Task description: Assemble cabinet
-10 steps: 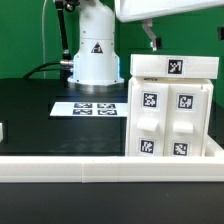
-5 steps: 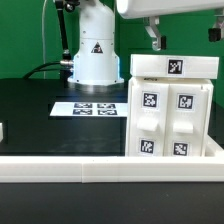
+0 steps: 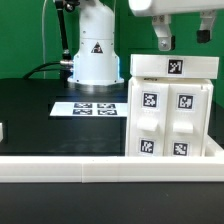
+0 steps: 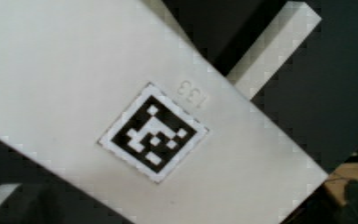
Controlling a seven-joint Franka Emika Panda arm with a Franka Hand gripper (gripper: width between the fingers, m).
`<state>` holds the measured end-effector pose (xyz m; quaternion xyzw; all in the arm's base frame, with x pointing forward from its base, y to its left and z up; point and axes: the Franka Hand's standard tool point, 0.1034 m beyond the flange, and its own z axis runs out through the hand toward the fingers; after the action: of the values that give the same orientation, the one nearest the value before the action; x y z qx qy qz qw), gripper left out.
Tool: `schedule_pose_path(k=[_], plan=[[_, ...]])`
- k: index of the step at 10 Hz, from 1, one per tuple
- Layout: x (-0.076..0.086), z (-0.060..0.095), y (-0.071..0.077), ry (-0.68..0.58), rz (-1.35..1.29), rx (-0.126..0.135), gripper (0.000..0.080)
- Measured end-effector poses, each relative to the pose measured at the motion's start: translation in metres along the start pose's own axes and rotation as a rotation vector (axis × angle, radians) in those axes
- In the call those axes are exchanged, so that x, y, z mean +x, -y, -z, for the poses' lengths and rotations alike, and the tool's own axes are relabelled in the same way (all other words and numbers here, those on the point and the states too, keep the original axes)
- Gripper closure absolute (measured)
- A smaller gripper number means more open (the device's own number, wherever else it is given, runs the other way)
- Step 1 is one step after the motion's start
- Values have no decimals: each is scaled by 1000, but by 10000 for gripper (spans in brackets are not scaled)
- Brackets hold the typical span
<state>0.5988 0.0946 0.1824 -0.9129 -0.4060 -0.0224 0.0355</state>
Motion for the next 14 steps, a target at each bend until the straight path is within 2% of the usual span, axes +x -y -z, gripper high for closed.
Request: schedule_pose_path(k=[2,5,8,10,12,14], plan=[[-4,-6,-1,27,200,-8,2],[-8,-14,-3,46,402,-4,2],[-15,-26,-3,46,433,-6,2],[-17,-27,-4,45,423,-10,2],[-17,-27,-5,45,417,-11,243],[-17,-26,-5,44,398,-11,241]])
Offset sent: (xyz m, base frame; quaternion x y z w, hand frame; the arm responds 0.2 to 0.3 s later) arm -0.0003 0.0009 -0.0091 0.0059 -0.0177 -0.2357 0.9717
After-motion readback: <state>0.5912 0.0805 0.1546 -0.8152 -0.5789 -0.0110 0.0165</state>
